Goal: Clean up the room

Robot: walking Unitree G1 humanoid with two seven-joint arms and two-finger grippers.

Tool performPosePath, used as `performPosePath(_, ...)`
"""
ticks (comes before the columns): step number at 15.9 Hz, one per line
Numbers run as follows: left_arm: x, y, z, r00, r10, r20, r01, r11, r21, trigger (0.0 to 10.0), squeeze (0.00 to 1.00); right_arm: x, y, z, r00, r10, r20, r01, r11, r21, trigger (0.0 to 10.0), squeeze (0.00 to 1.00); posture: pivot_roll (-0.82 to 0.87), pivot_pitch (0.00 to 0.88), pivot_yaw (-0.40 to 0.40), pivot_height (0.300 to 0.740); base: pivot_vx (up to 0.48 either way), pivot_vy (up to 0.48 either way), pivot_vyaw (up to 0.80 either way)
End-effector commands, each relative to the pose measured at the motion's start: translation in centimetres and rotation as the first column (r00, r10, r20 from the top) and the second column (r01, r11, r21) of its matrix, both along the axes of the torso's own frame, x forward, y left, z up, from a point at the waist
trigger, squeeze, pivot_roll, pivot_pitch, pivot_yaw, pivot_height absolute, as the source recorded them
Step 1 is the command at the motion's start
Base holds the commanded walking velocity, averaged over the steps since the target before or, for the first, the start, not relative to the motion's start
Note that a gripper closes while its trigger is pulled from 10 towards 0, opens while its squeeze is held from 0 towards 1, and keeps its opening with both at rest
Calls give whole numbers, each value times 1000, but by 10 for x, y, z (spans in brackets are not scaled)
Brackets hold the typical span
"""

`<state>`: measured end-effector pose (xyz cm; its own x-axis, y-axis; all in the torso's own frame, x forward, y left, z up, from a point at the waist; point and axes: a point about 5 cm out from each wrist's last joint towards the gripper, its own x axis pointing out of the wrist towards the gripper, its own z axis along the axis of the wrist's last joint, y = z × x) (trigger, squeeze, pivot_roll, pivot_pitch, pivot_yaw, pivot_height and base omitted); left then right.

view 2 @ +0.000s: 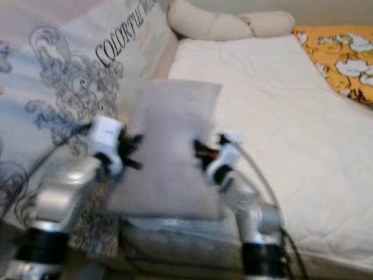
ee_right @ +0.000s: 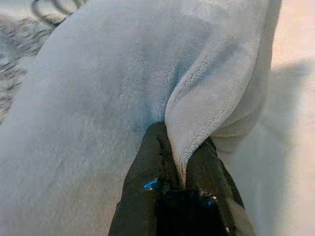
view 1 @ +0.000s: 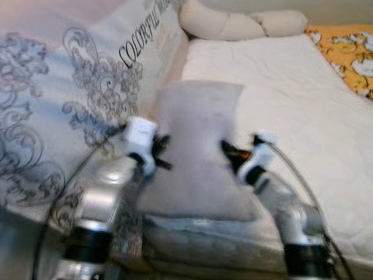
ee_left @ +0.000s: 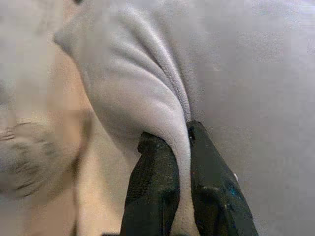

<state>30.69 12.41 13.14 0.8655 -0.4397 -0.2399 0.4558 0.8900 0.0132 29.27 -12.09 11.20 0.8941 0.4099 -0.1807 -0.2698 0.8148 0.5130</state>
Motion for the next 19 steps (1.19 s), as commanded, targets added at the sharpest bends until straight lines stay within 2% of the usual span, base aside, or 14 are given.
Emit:
performPosePath(1,3,9,9,999,18,43,-19,1000,10,10000,0,2,20,11,997,62,44,-63,998,30,10000,0,-62,0,76,740,345,0,0)
performPosePath(6,3,10,8,999,14,40,-15,1000,28,10000,0,2,21,9,997,65,41,-66,997,27,10000,0,-64,0,82,740,339,0,0)
performPosePath(10,5,8,8,998,-25,65,19,995,102,10000,0,4,20,6,998,59,31,-60,998,20,10000,0,-65,0,89,740,0,0,0)
performPosePath(13,15,6,7,995,-63,76,52,988,146,10000,0,12,18,-1,999,34,0,-34,999,-10,10000,0,-76,0,101,740,0,0,0)
performPosePath(14,20,4,7,993,-85,77,71,983,169,10000,0,16,17,-3,1000,12,-10,-12,1000,0,10000,0,-77,0,103,740,0,0,0)
performPosePath(15,32,2,7,991,-105,80,86,973,215,10000,0,24,16,-11,999,-19,-38,18,1000,-19,10000,0,-82,0,109,740,0,0,0)
performPosePath(16,35,2,7,991,-109,82,88,970,225,10000,0,26,16,-12,999,-24,-44,23,999,-23,10000,0,-82,0,109,740,0,0,0)
performPosePath(17,42,1,8,989,-116,90,92,967,237,10000,0,31,14,-15,998,-40,-46,38,999,-30,10000,357,-84,0,112,740,0,0,0)
performPosePath(18,48,-2,10,987,-124,98,97,965,242,10000,0,36,12,-17,997,-64,-47,62,997,-36,10000,890,-85,0,114,740,0,0,0)
performPosePath(19,53,-4,12,985,-138,106,108,963,246,10000,0,41,8,-19,995,-87,-47,85,996,-33,10000,1000,-88,0,117,740,0,0,0)
